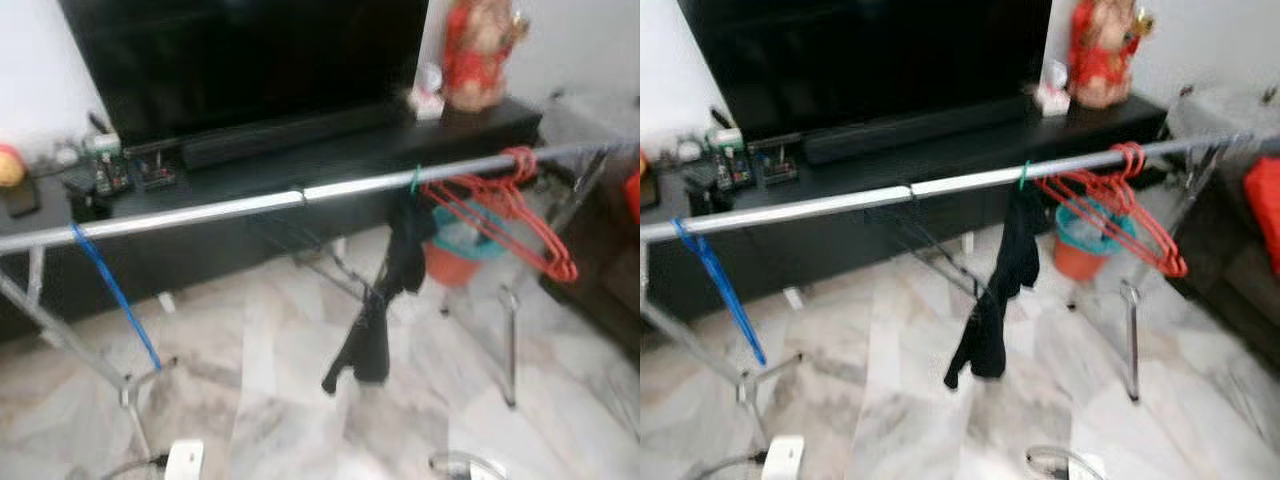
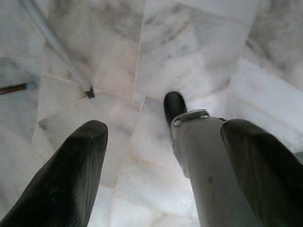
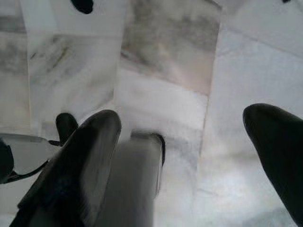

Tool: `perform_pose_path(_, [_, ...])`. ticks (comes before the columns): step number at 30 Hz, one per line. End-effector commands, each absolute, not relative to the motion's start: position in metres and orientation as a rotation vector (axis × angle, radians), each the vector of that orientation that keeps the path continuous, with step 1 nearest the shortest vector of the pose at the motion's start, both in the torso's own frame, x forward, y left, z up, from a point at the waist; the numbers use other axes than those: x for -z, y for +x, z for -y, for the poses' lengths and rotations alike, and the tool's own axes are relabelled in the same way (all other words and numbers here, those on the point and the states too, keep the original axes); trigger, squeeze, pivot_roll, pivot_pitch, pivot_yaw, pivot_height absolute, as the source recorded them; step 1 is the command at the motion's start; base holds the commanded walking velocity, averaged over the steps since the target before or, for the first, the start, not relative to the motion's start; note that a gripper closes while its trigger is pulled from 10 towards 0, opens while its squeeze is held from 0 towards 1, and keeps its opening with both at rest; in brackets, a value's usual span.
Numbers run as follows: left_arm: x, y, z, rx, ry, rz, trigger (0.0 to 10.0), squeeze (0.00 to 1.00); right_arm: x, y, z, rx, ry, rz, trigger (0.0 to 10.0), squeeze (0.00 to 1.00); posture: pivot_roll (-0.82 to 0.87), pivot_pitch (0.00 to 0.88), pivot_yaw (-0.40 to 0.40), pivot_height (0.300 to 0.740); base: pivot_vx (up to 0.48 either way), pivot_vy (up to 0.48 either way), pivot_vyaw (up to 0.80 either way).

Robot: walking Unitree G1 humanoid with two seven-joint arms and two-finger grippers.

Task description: Hang hanger

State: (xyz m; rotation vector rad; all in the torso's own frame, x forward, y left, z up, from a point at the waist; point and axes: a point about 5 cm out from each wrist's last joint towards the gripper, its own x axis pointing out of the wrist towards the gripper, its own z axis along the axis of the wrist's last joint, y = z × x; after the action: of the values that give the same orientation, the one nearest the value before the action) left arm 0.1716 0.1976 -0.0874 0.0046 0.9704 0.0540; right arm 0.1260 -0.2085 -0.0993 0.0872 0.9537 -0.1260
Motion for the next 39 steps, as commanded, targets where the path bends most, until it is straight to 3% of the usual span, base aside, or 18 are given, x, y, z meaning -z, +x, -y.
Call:
perform_pose_path(1, [0.0926, 0.1606, -0.1976, -0.051, 0.009, -1.015, 10.0, 0.0, 0.1, 0.124, 0.2085, 0.131, 0.092, -0.959, 10.0, 0.0, -0.01, 0.0, 0.024, 0.74, -0.262, 0.0, 0.0])
perform_pose_path(26, [0.0927, 0.1614, -0.1931, -0.033, 0.0, -1.008, 10.0, 0.0, 0.1007, 0.121, 0.2085, 0.133, 0.098, -0.962, 10.0, 0.0, 0.01, 0.0, 0.021, 0.74, -0.259, 0.0, 0.0])
perform_pose_path(39, [0.0922, 0.1649, -0.188, -0.016, 0.002, -1.011, 10.0, 0.0, 0.0999, 0.1232, 0.2092, 0.133, 0.099, -0.954, 10.0, 0.0, 0.0, 0.0, 0.016, 0.74, 0.0, 0.0, 0.0])
